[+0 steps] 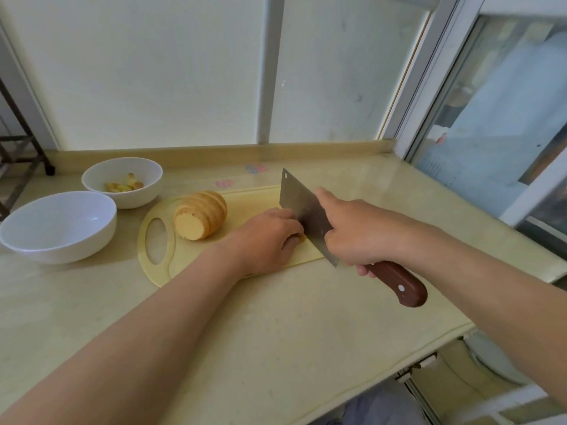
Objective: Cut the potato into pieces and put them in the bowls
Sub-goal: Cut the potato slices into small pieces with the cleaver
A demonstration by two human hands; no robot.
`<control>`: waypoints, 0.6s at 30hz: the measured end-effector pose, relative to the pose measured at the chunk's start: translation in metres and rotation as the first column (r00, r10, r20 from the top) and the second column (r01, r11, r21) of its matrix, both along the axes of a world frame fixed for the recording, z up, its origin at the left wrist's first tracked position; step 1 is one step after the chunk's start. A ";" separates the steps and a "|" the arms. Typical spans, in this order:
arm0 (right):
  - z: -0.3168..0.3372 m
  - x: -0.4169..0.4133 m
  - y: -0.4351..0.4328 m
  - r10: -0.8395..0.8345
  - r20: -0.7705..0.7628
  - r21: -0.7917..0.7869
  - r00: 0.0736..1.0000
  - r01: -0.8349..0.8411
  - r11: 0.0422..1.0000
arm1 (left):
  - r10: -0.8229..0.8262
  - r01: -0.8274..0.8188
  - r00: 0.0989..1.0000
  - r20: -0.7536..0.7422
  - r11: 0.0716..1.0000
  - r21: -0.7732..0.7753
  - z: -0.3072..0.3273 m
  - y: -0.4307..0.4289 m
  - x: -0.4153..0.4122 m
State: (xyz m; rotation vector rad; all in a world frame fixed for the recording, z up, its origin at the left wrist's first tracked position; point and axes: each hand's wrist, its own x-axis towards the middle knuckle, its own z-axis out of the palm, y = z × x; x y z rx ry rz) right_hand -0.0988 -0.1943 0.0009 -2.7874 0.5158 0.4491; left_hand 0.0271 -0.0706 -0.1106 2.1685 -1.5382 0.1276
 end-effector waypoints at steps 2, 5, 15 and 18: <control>0.000 0.001 0.002 0.024 -0.024 0.020 0.999 -0.023 1.000 | 0.004 -0.004 1.000 -0.003 1.000 -0.022 -0.002 0.000 0.000; -0.007 0.012 0.001 0.013 0.019 0.060 1.000 -0.014 0.998 | 0.009 -0.009 1.000 -0.014 0.999 -0.042 -0.004 0.000 0.000; -0.018 0.055 -0.008 -0.084 0.153 0.188 0.985 0.054 0.981 | -0.003 0.007 1.000 0.027 0.993 -0.118 -0.005 0.004 -0.002; -0.019 0.051 -0.016 -0.146 0.194 0.272 0.970 0.090 0.958 | 0.036 -0.031 0.999 0.039 0.992 -0.119 -0.008 0.007 0.000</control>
